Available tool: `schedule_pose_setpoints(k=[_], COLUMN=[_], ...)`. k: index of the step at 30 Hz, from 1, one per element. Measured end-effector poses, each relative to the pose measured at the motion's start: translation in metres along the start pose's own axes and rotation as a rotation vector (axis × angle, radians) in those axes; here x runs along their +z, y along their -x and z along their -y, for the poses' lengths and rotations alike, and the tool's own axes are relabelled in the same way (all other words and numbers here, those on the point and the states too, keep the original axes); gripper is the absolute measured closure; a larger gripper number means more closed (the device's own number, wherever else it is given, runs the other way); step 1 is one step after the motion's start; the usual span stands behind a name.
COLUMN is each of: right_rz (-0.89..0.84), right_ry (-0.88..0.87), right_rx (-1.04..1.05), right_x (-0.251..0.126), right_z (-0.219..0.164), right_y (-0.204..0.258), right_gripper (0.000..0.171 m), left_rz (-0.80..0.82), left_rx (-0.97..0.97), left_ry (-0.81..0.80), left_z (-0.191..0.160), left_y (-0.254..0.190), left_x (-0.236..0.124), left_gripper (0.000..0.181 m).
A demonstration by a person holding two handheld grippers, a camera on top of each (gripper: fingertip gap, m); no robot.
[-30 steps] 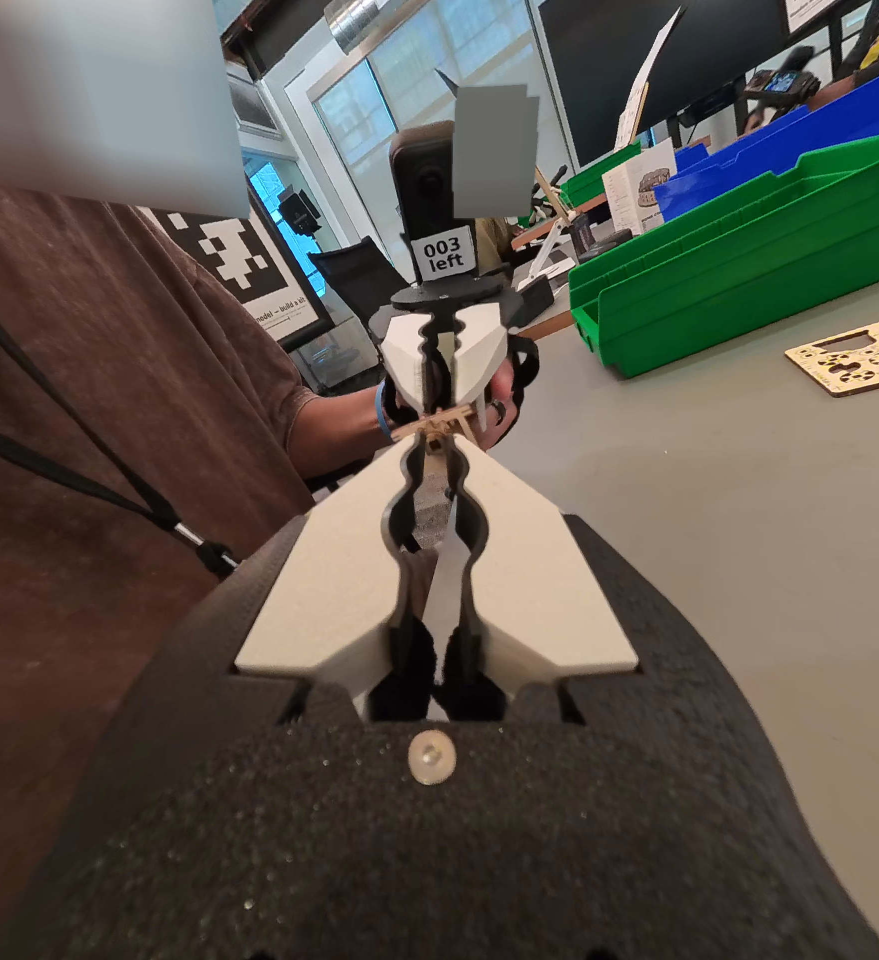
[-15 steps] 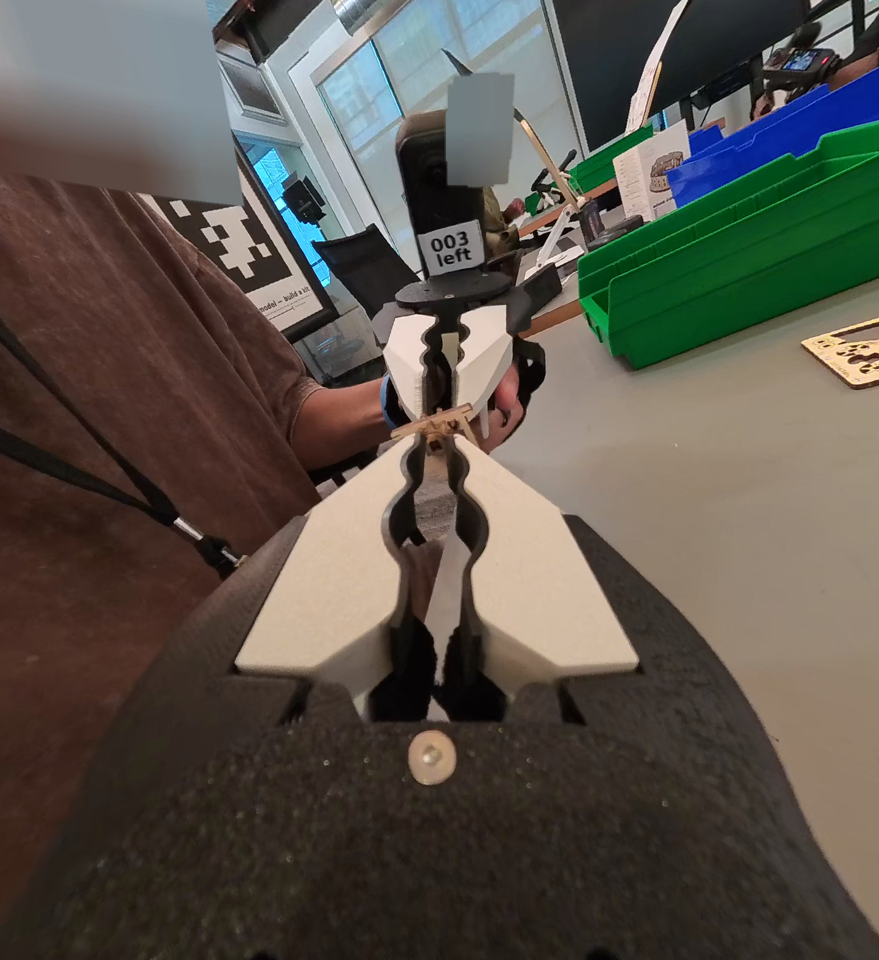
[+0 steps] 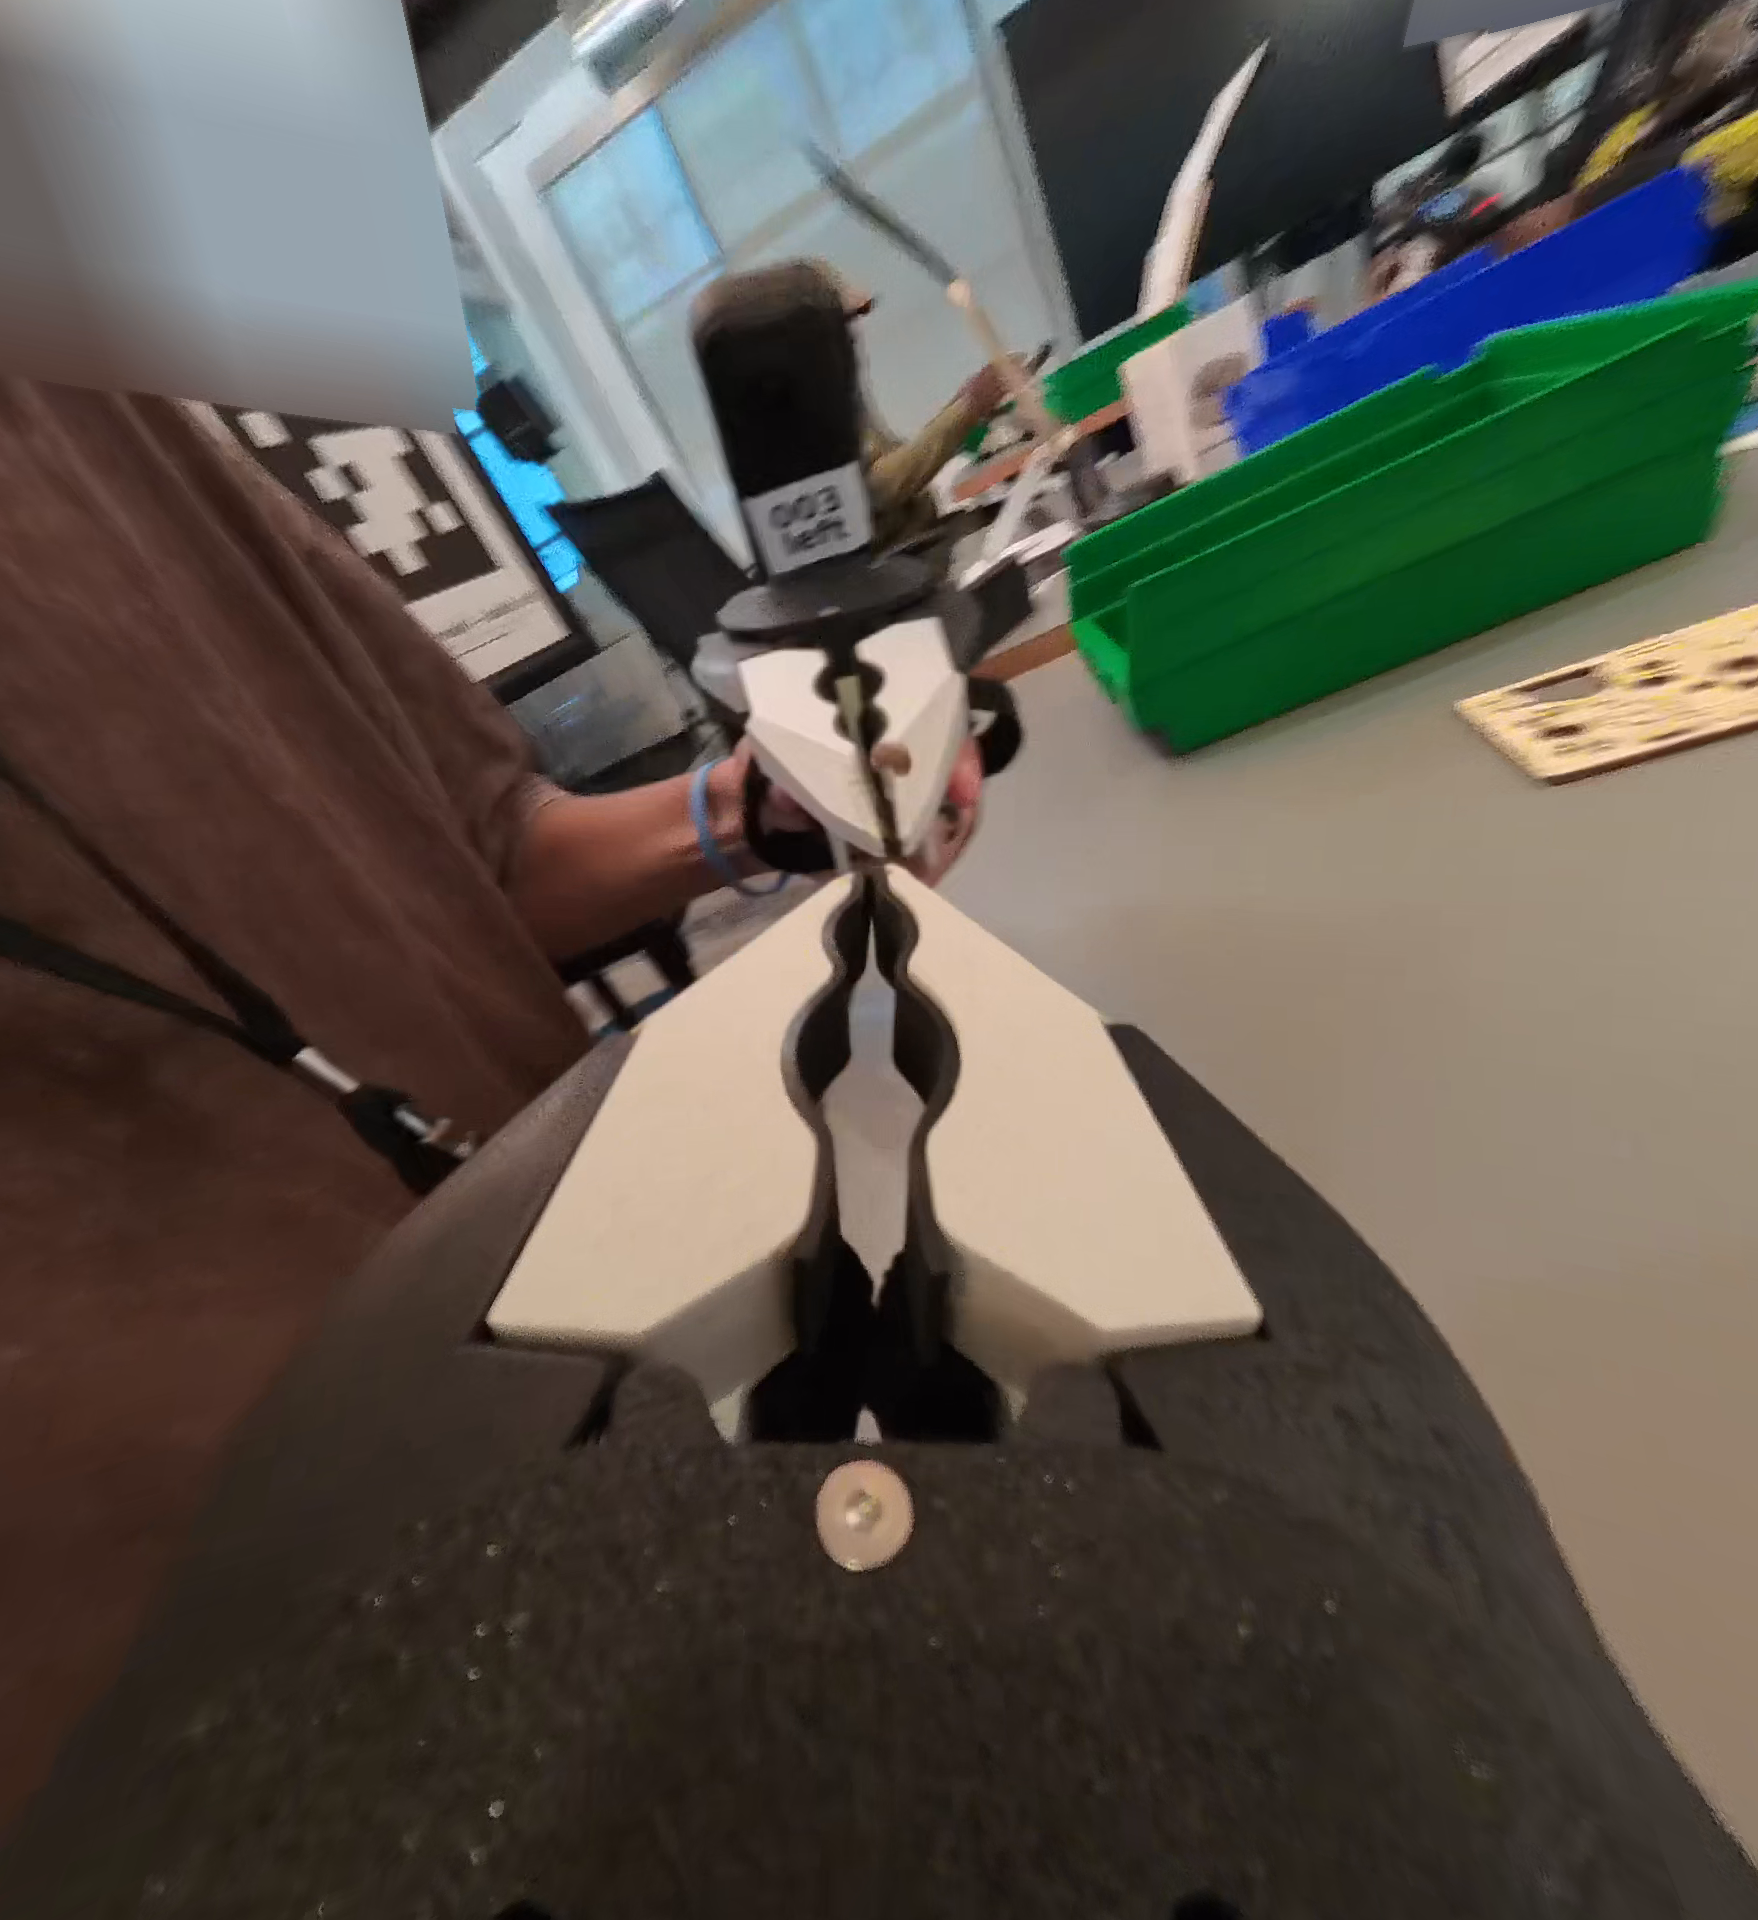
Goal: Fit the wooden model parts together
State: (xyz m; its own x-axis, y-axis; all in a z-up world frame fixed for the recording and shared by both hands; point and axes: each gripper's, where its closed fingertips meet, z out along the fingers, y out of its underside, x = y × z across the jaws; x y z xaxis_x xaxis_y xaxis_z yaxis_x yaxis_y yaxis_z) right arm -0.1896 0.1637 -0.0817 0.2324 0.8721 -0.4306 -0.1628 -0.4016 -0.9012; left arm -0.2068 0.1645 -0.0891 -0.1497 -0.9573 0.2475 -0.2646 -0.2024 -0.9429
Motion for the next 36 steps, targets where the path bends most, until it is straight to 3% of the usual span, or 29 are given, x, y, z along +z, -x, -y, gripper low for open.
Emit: schedule_pose_setpoints(k=[2, 5, 10, 14, 22, 29, 36], right_rz=[-0.055, -0.173, -0.399, -0.424, -0.428, -0.536, -0.530], right_ry=[0.008, 0.163, 0.332, 0.411, 0.469, 0.501, 0.616], right_rx=[0.015, -0.035, -0.089, -0.111, -0.155, -0.204, -0.278], right_x=[-0.004, -0.008, -0.044, -0.041, -0.041, -0.048, -0.038], right_z=[-0.001, -0.025, -0.045, -0.058, -0.067, -0.068, -0.088], right_y=[-0.016, -0.043, -0.074, -0.076, -0.077, -0.094, -0.093], right_gripper=[0.171, 0.171, 0.171, 0.156, 0.156, 0.148, 0.144], left_rz=[0.051, 0.059, 0.130, 0.150, 0.247, 0.369, 0.476], left_rx=[0.027, 0.044, 0.052, 0.046, 0.048, 0.038, 0.076], left_ry=[0.037, 0.137, 0.268, 0.283, 0.357, 0.416, 0.461], left_z=[-0.007, -0.030, -0.060, -0.063, -0.079, -0.091, -0.101], left_y=[0.012, 0.016, 0.033, 0.041, 0.058, 0.084, 0.103], left_x=[-0.001, 0.008, -0.002, -0.003, 0.002, -0.001, -0.003], left_gripper=[0.181, 0.181, 0.181, 0.178, 0.165, 0.164, 0.166])
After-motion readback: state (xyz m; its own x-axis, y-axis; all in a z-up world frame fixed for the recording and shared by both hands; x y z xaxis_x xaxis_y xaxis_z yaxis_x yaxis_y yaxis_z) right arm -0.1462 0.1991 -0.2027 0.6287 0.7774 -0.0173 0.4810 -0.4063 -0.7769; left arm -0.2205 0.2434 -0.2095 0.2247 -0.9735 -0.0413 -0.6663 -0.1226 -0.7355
